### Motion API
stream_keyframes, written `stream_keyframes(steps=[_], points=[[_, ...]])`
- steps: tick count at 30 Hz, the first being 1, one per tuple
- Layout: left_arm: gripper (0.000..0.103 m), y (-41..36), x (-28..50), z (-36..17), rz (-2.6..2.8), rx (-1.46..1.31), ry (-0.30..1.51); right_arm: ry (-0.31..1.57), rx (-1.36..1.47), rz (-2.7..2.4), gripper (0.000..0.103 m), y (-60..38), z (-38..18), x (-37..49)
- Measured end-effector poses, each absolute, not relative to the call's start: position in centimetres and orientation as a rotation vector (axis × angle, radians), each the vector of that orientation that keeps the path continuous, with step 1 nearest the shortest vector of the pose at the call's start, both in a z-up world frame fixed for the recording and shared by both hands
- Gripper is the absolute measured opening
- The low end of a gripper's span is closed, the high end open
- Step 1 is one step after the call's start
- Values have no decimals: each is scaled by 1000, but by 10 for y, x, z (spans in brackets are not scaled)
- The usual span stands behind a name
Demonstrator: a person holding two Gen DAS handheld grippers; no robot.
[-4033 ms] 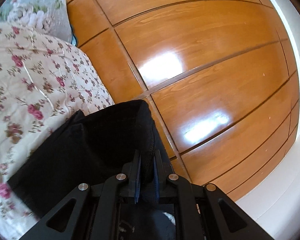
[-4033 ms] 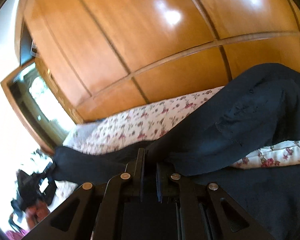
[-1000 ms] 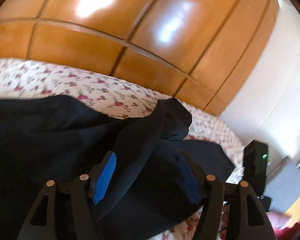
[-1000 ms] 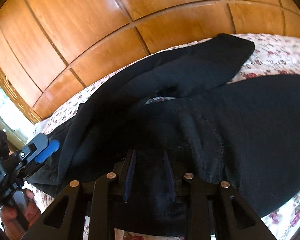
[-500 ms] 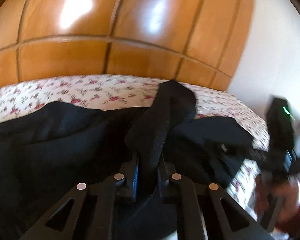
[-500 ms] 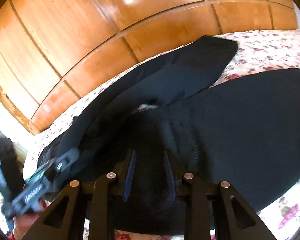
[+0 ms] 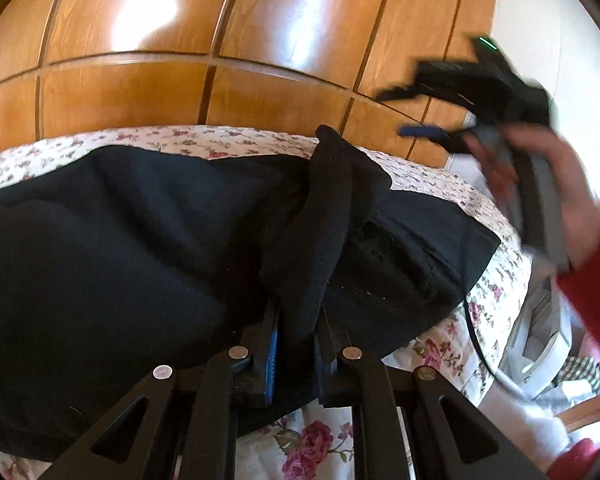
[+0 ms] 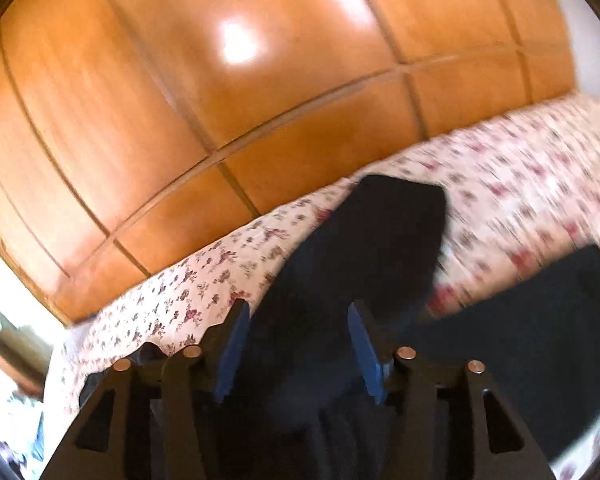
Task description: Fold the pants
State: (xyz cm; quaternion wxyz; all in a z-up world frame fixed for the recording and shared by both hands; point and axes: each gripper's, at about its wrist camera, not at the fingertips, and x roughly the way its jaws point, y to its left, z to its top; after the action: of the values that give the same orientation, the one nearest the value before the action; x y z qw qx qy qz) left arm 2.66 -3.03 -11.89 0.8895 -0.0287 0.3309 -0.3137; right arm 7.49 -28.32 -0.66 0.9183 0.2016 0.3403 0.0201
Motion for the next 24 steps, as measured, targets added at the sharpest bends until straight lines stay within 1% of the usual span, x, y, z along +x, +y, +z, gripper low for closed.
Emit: stream_keyframes(steps=[4,8,11,13,14,15,16,17,19,24], points=[[14,-29,25,-120,-651,-57,675,832,300,-18,58,-255,-12,139],[14,-30,21,-121,-641,-37,659,977,216,-157,58,-244,-40,190],[14,-30,21,-121,-642,-31,654,1031,127,-245,58,-243,-60,212],[14,-29,20,-121,-645,-33,654,1046,119,-267,58,-250,-70,218],[14,-29,21,-121,-647,-32,653,1048,139,-252,50,-256,-72,218],[14,-29,20,-121,-647,-33,652,1051,170,-224,27,-264,-75,215],[15,-28,20,-122,-648,-34,650,1054,184,-217,17,-271,-76,212],[15,-28,20,-122,-648,-34,648,1042,204,-208,12,-277,-76,205],[15,-28,19,-122,-647,-32,643,974,276,-152,10,-293,-67,184],[16,-26,17,-123,-643,-52,638,763,421,-105,9,-337,-34,101]])
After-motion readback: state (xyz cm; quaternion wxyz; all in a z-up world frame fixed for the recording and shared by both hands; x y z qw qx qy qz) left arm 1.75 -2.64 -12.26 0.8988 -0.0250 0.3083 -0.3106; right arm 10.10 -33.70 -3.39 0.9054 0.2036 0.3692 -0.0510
